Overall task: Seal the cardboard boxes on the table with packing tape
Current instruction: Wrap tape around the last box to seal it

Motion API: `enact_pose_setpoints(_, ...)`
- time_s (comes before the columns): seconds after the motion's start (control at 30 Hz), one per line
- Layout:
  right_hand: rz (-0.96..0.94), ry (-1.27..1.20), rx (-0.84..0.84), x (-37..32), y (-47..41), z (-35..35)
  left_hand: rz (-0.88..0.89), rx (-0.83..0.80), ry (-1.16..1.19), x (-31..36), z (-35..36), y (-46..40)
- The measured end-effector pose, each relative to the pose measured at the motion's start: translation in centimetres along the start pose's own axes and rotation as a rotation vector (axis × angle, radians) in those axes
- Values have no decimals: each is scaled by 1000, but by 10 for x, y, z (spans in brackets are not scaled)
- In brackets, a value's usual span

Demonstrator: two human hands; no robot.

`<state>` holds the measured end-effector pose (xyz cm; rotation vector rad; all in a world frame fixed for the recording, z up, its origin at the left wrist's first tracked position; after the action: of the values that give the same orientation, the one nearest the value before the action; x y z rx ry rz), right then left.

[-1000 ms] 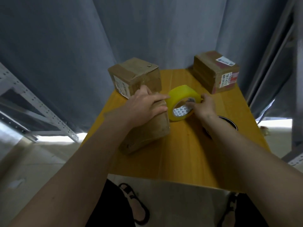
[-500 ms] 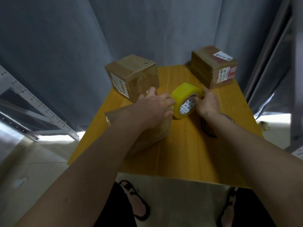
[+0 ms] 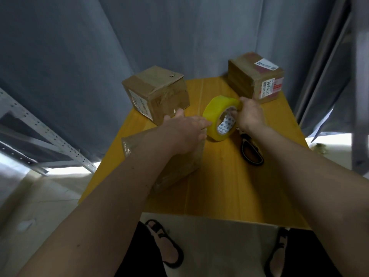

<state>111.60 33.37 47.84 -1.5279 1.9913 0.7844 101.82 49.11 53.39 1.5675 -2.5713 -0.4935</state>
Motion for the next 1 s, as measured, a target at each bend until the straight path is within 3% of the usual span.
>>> enact_pose_setpoints(0.07,50,-46,-86,10,3,-2,-7,-3,6,-1,1,-1)
enact_pose_setpoints(0.13,75,2,-69,24,9,-5,-3,-5,-1,-2,2,-2)
enact_pose_setpoints(0.23,122,269,62,49,26,-9,-3,16,8,-3,2,-3)
enact_pose_setpoints(0.3,160,466,43,61,38,-8,-8,18,4,-2,3,-3)
enact_pose_setpoints(0.4,224,538,-46,65,47,-12,-17,21,-4,1,2,-2)
enact_pose_setpoints(0.57,194,694,-152,58,54,-28,-37,10,7,4,0,0)
enact_pose_setpoints(0.77,160,773,-98,69,66,-34,-33,20,11,6,0,0)
enact_pose_setpoints(0.9,168,689,-67,74,67,-41,-50,14,80,3,2,1)
enact_pose_setpoints(0.97,227,386,-121,82,64,-52,-65,30,136,-2,4,4)
enact_pose_setpoints(1.0,266,93,-210,86,65,-54,-71,45,167,-4,5,5)
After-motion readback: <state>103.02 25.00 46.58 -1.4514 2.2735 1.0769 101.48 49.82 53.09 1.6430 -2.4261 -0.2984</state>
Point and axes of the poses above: each hand's wrist, its own y-axis away from the middle knuckle, its own z-axis out of the palm, x = y × z, the point moved 4 cm from there along -y, towards the middle knuckle, and after that the axes turned 15 degrees about z, right-handed, at the moved point
